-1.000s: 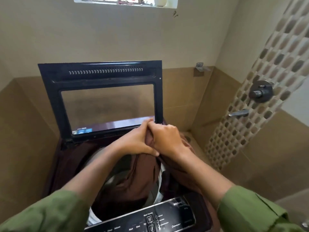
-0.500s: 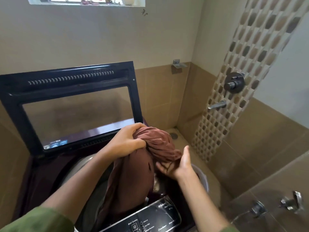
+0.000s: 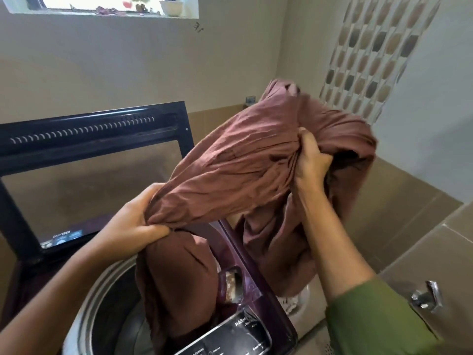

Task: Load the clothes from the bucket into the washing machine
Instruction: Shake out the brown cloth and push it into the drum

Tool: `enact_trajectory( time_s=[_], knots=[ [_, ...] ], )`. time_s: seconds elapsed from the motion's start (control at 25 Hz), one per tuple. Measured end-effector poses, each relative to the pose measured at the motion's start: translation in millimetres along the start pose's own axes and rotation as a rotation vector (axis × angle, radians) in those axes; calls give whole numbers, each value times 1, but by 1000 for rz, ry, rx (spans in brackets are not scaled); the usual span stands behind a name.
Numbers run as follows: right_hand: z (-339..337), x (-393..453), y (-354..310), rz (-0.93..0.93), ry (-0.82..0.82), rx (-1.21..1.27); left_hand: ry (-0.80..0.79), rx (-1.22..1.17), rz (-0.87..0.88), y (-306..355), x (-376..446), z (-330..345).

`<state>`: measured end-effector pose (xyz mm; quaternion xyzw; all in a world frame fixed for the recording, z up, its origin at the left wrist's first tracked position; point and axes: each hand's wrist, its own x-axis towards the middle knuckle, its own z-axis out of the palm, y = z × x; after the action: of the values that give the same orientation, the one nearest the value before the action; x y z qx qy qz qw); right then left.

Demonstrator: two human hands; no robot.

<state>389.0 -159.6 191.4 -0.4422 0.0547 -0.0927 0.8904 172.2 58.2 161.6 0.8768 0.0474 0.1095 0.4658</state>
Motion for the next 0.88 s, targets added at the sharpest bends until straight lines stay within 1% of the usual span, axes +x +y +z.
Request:
enact_trajectory(
  time_s=[0.04,0.08,0.12,0.2,0.24,0.32,0.36,0.4,0.44,0.48,0.52,0.6,0.64,0.68,0.72,0.76,0.84,0.88],
  knots=[
    [4,-1,-3,62,-9,-78,-15,47,-17,-2,1,2],
    [12,-1,-7,144,-54,-124,-29,72,-30,-4,2,7],
    [13,-1,-12,179,-65,-105,-40,79,-40,-7,4,12],
    [19,0,-24,95,8,-115,-41,76,-45,-11,7,18],
    [20,-5,-27,70,-9,-174,-36,66,-53,-14,7,18],
    [17,-6,-22,117,-53,-315,-25,73,-79,-18,8,15],
    [18,-4,-19,200,-87,-338,-19,97,-95,-17,7,12],
    [20,-3,-19,242,-77,-312,-9,114,-106,-16,5,9],
    [23,-1,-21,236,-36,-321,0,119,-105,-14,4,7],
    [26,-1,-23,222,-24,-273,16,119,-86,-12,4,4],
    [25,1,-24,157,11,-265,38,116,-71,-9,4,3],
    [22,0,-19,38,7,-406,63,111,-58,-8,6,1],
    [19,-1,-12,-30,-21,-496,50,116,-56,-11,6,1],
    [17,0,-6,-32,-61,-529,26,141,-67,-15,6,1],
    [18,-3,-3,-39,-106,-522,6,168,-83,-18,4,3],
    [19,0,2,-34,-117,-488,-11,180,-107,-23,2,3],
    [22,-12,-1,-157,-111,-517,-54,145,-147,-32,-3,2],
    [20,-20,-1,-227,-145,-618,-87,128,-166,-36,-9,1]
  ],
)
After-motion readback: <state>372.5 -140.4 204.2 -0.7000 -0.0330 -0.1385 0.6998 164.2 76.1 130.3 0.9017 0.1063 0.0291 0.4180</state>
